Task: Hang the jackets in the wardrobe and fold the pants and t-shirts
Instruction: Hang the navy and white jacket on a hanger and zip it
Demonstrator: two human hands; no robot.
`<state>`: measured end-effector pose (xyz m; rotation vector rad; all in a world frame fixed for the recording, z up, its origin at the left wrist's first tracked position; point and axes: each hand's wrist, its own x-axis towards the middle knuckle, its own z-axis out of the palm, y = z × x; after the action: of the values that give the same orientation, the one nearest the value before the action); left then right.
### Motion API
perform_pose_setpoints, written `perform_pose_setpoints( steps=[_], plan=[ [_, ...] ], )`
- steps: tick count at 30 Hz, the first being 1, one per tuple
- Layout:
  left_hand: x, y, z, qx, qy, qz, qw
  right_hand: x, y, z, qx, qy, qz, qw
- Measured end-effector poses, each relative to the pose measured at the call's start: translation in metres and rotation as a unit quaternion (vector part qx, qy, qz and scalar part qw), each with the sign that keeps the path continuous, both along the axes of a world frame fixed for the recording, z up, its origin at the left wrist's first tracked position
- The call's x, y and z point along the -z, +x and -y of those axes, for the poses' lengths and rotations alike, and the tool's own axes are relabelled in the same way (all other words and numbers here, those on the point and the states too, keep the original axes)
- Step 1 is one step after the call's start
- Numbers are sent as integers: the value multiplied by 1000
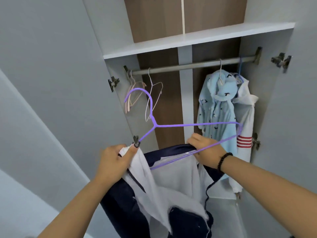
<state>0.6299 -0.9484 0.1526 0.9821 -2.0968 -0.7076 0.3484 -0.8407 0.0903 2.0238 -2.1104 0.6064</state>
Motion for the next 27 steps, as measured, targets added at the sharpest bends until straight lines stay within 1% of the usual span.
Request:
perform_pose_setpoints(
  steps=[2, 5, 7, 11, 13, 16, 19, 21, 23, 25, 27],
  plan=[
    [11, -1, -1, 1, 2, 3, 1000, -12, -12, -8, 19, 15, -16, 1000],
    [17, -2, 1, 6, 18, -18, 1000, -19, -32, -26, 21, -14, -51, 998],
    [19, 0, 6, 4, 14, -12, 1000, -16, -49, -43, 51, -28, -38, 998],
    [28, 6, 16, 12, 27, 27, 999, -19, -75, -68, 134, -47, 33, 989],
    [32, 6, 16, 13, 28, 42, 999, -29, -81, -72, 157, -53, 93, 982],
    [32, 4, 19, 2, 25, 46, 999, -47, -86, -74, 204, -70, 206, 955],
    [30, 2, 22, -14, 28, 38, 999, -58, -86, -74, 219, -45, 274, 935],
    [25, -1, 16, -29, 1, 64, 998, -66, -82, -74, 226, -35, 316, 921],
    [20, -7, 7, -41, -44, 117, 991, -73, -76, -73, 235, -33, 338, 911],
    [18, -16, -4, -52, -102, 180, 977, -80, -66, -75, 244, -37, 335, 909],
    [22, -27, -15, -61, -163, 213, 961, -88, -54, -77, 245, -35, 347, 905]
  ],
)
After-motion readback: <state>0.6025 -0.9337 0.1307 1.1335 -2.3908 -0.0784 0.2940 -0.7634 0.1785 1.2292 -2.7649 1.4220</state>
